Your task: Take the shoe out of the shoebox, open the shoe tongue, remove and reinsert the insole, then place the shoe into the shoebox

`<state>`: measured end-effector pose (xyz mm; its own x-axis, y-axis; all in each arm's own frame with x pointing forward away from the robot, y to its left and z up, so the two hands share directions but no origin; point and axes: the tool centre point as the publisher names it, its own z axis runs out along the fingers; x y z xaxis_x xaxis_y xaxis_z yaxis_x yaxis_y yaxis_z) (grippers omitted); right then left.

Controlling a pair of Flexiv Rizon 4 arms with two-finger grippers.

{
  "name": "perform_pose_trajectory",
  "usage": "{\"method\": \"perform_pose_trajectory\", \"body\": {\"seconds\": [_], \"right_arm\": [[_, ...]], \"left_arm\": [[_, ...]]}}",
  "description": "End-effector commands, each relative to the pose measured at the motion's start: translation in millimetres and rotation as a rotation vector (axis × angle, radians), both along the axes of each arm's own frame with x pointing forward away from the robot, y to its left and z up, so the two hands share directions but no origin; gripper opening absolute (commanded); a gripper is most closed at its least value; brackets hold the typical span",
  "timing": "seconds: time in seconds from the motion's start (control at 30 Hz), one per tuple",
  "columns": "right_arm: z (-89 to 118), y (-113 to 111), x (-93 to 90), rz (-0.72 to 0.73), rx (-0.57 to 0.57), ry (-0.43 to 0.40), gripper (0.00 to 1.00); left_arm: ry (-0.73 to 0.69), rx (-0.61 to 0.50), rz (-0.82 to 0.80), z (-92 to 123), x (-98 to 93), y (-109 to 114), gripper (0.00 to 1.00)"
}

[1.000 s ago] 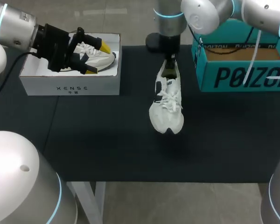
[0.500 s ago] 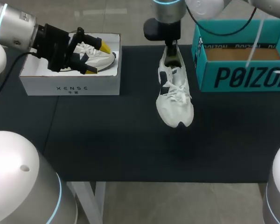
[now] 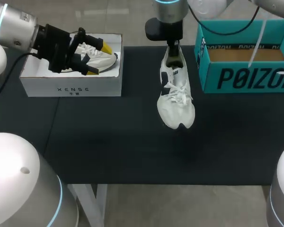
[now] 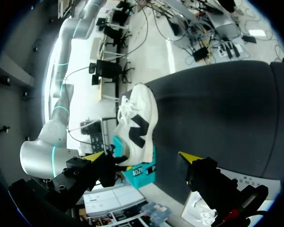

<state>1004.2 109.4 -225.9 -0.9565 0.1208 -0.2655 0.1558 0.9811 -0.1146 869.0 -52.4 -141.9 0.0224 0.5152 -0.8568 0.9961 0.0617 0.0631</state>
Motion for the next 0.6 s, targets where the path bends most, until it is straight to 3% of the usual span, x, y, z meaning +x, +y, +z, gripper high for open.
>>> {"method": "perform_pose_trajectory", "body": {"seconds": [0.03,0.2,0.33,0.6], "right_arm": [[1.8,0.5,0.7,0.0,-0.002,0.003,0.0],[15.7,4.6,10.6,-0.051,-0.02,-0.024,0.0],[27.2,-2.0,31.0,-0.185,-0.038,-0.028,0.0],[37.5,-55.5,93.5,-0.491,-0.013,0.033,0.0]], "left_arm": [[-0.001,0.002,0.002,0.1,-0.6,-0.6,1.0],[-0.001,0.002,0.002,0.1,-0.6,-0.6,1.0],[-0.001,0.002,0.002,0.1,-0.6,-0.6,1.0],[-0.001,0.002,0.002,0.1,-0.6,-0.6,1.0]]}}
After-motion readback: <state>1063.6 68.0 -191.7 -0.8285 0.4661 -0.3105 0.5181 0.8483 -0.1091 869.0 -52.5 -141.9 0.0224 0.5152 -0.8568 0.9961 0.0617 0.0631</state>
